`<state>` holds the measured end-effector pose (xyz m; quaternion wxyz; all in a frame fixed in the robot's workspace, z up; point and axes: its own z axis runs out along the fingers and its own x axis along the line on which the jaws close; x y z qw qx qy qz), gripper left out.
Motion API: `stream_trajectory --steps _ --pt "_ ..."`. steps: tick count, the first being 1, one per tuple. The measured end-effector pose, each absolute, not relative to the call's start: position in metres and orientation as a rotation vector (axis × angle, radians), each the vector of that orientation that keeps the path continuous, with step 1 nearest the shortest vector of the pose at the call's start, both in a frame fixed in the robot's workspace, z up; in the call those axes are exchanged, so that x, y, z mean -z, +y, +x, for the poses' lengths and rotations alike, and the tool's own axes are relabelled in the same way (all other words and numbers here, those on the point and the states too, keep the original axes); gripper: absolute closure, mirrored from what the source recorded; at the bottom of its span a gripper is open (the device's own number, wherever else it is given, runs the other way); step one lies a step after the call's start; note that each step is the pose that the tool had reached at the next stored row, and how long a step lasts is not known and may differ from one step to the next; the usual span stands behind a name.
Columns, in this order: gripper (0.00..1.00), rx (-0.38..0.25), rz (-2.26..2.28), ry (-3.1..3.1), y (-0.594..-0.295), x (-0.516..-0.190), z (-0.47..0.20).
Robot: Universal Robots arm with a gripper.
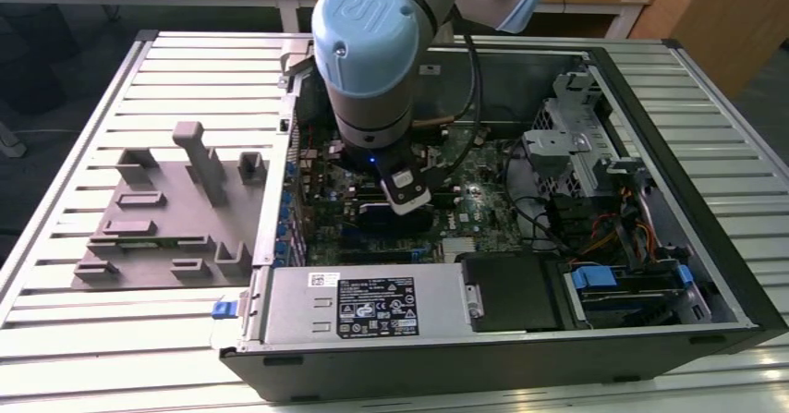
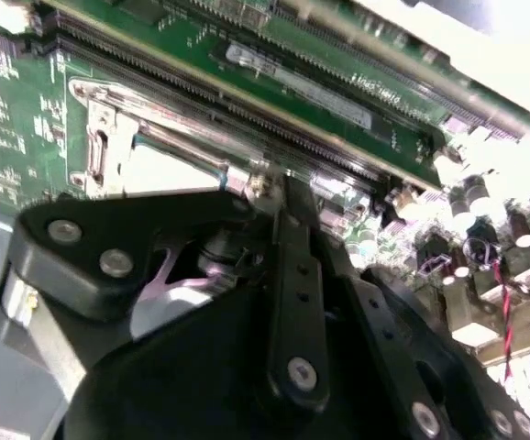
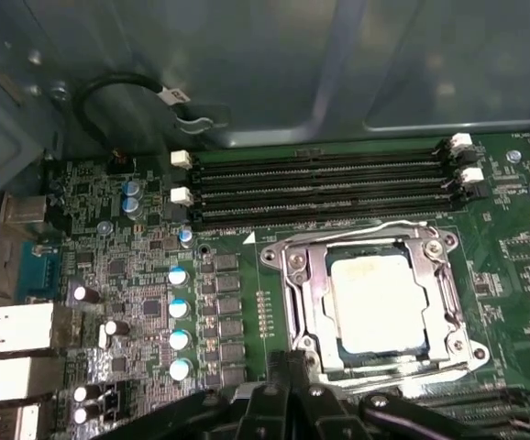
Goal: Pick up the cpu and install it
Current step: 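Install the second cpu locking lever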
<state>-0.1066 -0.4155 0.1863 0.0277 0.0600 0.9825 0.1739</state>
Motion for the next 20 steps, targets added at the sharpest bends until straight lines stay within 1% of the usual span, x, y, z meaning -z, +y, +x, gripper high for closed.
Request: stream_trajectory --steps 5,14,17,20 --pt "0.89 -0.536 0.185 3.033 -0.416 -0.191 -0.107" --pt "0.89 -0.528 0.187 3.034 -0.416 -0.217 -0.107" --pt "0.89 -0.502 0.190 3.036 -0.415 -0.224 -0.106" --pt "0.89 -0.445 0.195 3.042 -0.415 -0.225 -0.105"
